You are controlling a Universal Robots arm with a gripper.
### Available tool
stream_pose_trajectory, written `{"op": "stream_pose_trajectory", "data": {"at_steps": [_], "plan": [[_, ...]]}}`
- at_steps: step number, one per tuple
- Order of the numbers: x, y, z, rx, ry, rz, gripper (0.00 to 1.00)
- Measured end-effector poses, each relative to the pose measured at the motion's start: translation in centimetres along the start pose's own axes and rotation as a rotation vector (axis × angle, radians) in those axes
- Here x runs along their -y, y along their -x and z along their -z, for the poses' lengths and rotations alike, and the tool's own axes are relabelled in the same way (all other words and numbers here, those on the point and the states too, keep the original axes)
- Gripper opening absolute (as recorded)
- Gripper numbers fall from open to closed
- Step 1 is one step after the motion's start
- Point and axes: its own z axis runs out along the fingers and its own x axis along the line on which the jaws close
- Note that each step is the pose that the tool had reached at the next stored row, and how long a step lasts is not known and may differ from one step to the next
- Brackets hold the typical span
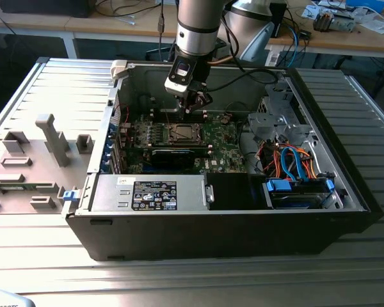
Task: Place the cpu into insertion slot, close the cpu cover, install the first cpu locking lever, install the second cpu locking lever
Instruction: 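Install the first cpu locking lever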
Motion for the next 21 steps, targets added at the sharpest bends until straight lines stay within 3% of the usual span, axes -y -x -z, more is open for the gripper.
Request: {"op": "stream_pose_trajectory", "data": {"at_steps": [21], "plan": [[0.00,0.00,0.00,0.0021,-0.0021,0.053,0.11]]}}
